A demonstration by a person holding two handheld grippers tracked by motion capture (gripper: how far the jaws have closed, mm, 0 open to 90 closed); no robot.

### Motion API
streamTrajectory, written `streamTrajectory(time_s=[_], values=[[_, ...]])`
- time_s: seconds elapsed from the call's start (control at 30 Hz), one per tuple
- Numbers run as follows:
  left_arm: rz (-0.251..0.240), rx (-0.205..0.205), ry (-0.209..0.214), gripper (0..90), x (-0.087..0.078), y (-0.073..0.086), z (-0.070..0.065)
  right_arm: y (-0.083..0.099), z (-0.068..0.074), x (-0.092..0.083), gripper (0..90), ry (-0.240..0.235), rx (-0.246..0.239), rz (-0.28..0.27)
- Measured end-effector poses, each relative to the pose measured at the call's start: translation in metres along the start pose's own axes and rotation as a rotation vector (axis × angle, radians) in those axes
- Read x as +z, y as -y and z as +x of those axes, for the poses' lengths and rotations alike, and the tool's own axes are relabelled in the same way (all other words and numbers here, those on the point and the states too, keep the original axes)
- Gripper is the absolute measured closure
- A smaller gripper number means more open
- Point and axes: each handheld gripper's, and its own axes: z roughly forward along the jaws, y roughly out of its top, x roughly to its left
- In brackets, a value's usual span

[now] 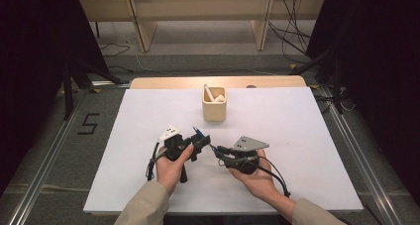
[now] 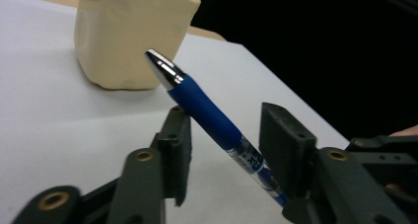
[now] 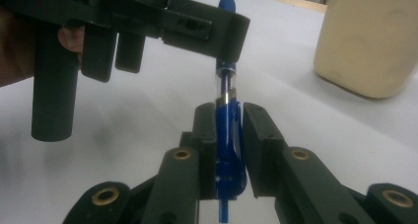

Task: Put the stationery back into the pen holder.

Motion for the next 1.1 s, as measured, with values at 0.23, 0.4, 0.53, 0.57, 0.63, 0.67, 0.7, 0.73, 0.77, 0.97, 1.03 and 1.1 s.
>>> streamTrajectory(time_s=[0.23, 0.4, 0.53, 0.57, 0.63, 0.67, 0.7, 0.73, 0.77, 0.97, 1.03, 1.1], values=[[-0.069, -0.024, 0.060, 76.0, -0.005, -0.002, -0.014, 0.001, 0.001, 0.002, 77.2, -0.002, -0.018, 0.003], [-0.067, 0.081, 0.060, 79.7, -0.005, -0.003, -0.029, 0.001, 0.001, 0.004, 75.9, -0.006, -0.033, -0.001], [-0.057, 0.188, 0.048, 79.8, -0.005, -0.004, -0.037, 0.000, -0.001, 0.003, 60.9, 0.007, -0.029, -0.025], [-0.055, 0.215, 0.041, 79.8, -0.005, -0.004, -0.038, 0.000, -0.002, 0.002, 57.4, 0.010, -0.028, -0.024], [-0.052, 0.261, 0.027, 79.7, -0.005, -0.004, -0.040, -0.001, -0.004, 0.001, 51.5, 0.017, -0.023, -0.022], [-0.055, 0.273, 0.024, 79.7, -0.005, -0.004, -0.040, -0.001, -0.005, 0.001, 48.9, 0.014, -0.019, -0.019], [-0.052, 0.292, 0.015, 79.7, -0.005, -0.004, -0.040, -0.001, -0.006, 0.001, 46.8, 0.013, -0.018, -0.011], [-0.053, 0.303, 0.011, 79.8, -0.005, -0.004, -0.040, -0.001, -0.006, 0.001, 44.6, 0.012, -0.019, -0.010], [-0.057, 0.310, 0.006, 79.7, -0.005, -0.004, -0.041, -0.001, -0.006, 0.001, 43.5, 0.010, -0.021, -0.005], [-0.061, 0.369, -0.016, 79.7, -0.005, -0.007, -0.040, -0.001, -0.012, -0.002, 34.7, 0.019, -0.020, 0.034], [-0.062, 0.383, -0.017, 79.7, -0.005, -0.008, -0.040, -0.001, -0.016, -0.004, 33.1, 0.029, -0.018, 0.039], [-0.058, 0.393, -0.018, 79.7, -0.004, -0.009, -0.040, -0.001, -0.020, -0.007, 31.7, 0.036, -0.012, 0.040]])
